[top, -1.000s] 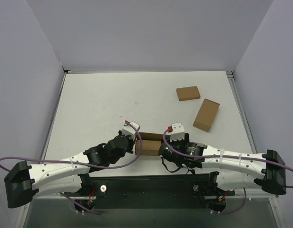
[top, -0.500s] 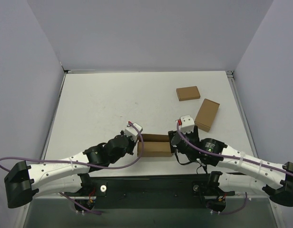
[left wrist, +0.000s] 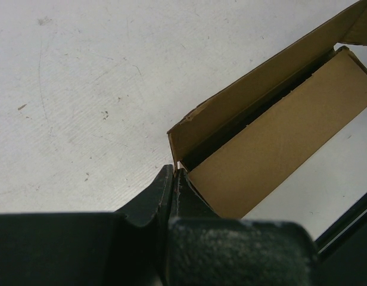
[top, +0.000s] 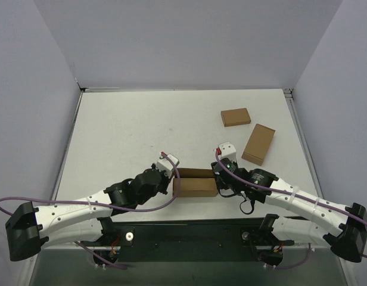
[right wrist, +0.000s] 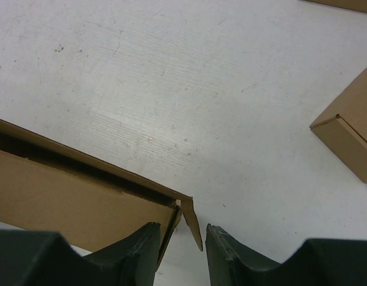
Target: Fold the paper box
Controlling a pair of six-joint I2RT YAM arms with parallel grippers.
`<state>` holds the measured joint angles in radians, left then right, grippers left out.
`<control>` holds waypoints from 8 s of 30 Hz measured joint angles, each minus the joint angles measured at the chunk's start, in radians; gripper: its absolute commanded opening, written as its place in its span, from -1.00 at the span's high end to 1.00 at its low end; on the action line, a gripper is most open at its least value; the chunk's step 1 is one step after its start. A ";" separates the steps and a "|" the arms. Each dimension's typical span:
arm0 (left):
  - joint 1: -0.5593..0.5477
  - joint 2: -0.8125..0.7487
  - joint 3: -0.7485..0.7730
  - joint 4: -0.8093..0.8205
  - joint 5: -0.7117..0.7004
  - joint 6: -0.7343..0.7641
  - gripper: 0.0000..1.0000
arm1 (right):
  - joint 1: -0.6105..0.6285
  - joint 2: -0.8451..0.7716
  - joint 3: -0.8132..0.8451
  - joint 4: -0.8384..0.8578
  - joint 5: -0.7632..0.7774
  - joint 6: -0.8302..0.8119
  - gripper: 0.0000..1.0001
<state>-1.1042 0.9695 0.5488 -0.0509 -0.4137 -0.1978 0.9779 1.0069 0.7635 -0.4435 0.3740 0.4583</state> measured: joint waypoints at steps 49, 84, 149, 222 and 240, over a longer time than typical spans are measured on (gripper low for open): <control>0.006 0.073 0.013 0.010 -0.032 -0.038 1.00 | 0.091 0.103 0.025 0.008 0.153 0.264 1.00; 0.008 0.054 0.013 0.007 -0.011 -0.065 0.83 | 0.216 0.094 -0.085 0.040 0.268 0.425 1.00; 0.151 0.136 0.241 -0.400 0.229 -0.248 1.00 | 0.254 0.158 -0.054 0.011 0.314 0.469 1.00; 0.229 0.263 0.386 -0.484 0.405 -0.208 1.00 | 0.274 0.111 -0.001 -0.129 0.306 0.410 0.44; 0.220 0.303 0.375 -0.470 0.494 -0.017 1.00 | 0.274 -0.127 0.046 0.041 0.070 -0.193 -1.00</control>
<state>-0.8845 1.2724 0.9234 -0.5205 0.0799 -0.2150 1.2518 0.8799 0.8093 -0.4026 0.4442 0.2649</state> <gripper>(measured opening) 0.022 0.999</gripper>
